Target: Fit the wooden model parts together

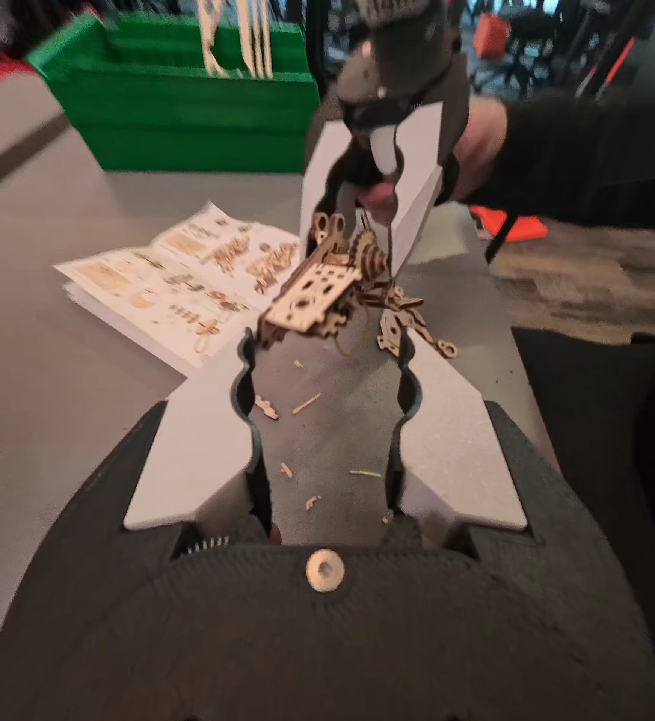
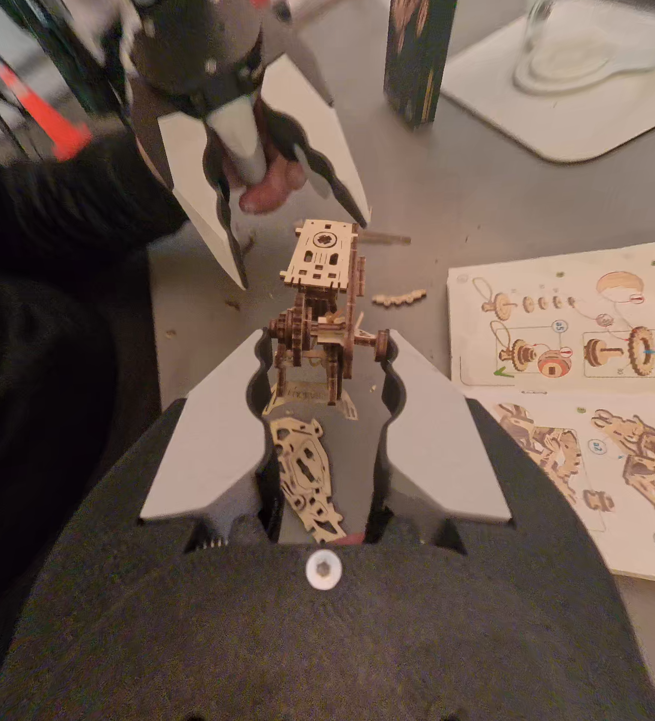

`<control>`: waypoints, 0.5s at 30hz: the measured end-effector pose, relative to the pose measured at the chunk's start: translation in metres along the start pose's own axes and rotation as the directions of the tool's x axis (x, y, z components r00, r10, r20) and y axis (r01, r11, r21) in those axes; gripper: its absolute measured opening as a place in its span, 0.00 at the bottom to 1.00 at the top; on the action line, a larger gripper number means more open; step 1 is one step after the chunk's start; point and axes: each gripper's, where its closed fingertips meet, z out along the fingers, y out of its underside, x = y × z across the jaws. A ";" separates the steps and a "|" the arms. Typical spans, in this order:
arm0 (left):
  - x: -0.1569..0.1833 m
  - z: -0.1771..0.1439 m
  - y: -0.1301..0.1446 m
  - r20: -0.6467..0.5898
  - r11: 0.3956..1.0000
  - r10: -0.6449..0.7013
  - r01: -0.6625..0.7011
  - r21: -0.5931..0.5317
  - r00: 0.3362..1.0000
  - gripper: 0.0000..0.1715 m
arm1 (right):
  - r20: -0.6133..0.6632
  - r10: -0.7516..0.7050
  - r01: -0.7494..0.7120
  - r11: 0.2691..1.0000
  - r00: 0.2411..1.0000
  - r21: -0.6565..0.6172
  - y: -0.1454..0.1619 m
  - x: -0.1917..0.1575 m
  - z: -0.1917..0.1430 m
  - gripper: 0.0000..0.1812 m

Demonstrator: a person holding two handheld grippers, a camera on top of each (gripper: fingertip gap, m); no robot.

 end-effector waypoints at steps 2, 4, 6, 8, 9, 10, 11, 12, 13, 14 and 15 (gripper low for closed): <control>-0.002 -0.015 -0.017 0.047 0.996 0.004 -0.008 0.084 0.999 0.41 | 0.079 0.082 -0.094 0.983 0.993 0.160 -0.020 -0.003 -0.015 0.30; 0.002 -0.024 -0.035 0.076 0.987 0.012 -0.025 0.162 0.997 0.37 | 0.187 0.143 -0.198 0.924 0.972 0.326 -0.043 -0.006 -0.033 0.30; 0.008 -0.026 -0.057 0.109 0.974 0.036 -0.059 0.220 0.993 0.34 | 0.284 0.158 -0.277 0.848 0.946 0.452 -0.062 -0.010 -0.050 0.30; 0.009 -0.022 -0.074 0.138 0.970 0.033 -0.065 0.236 0.990 0.31 | 0.366 0.133 -0.325 0.780 0.921 0.534 -0.077 -0.016 -0.063 0.30; 0.015 -0.017 -0.084 0.107 0.965 0.029 -0.056 0.255 0.994 0.32 | 0.391 0.114 -0.336 0.754 0.913 0.565 -0.084 -0.019 -0.068 0.30; 0.020 -0.013 -0.094 0.079 0.961 0.024 -0.045 0.271 0.997 0.32 | 0.413 0.090 -0.342 0.730 0.906 0.592 -0.090 -0.022 -0.073 0.30; 0.019 -0.008 -0.101 0.092 0.960 0.016 -0.041 0.275 0.996 0.32 | 0.435 0.064 -0.350 0.702 0.898 0.620 -0.097 -0.026 -0.079 0.30; 0.016 -0.005 -0.107 0.114 0.961 0.005 -0.036 0.274 0.993 0.30 | 0.451 0.038 -0.357 0.672 0.892 0.649 -0.104 -0.029 -0.086 0.30; 0.019 -0.003 -0.115 0.091 0.956 -0.001 -0.026 0.292 0.996 0.28 | 0.465 0.011 -0.363 0.642 0.885 0.675 -0.111 -0.032 -0.093 0.30; 0.023 -0.002 -0.124 0.060 0.947 -0.017 -0.004 0.321 0.998 0.25 | 0.478 -0.015 -0.367 0.620 0.878 0.694 -0.116 -0.035 -0.100 0.30; 0.025 -0.002 -0.133 0.037 0.935 -0.038 0.022 0.354 0.999 0.23 | 0.482 -0.037 -0.365 0.603 0.875 0.709 -0.121 -0.038 -0.105 0.30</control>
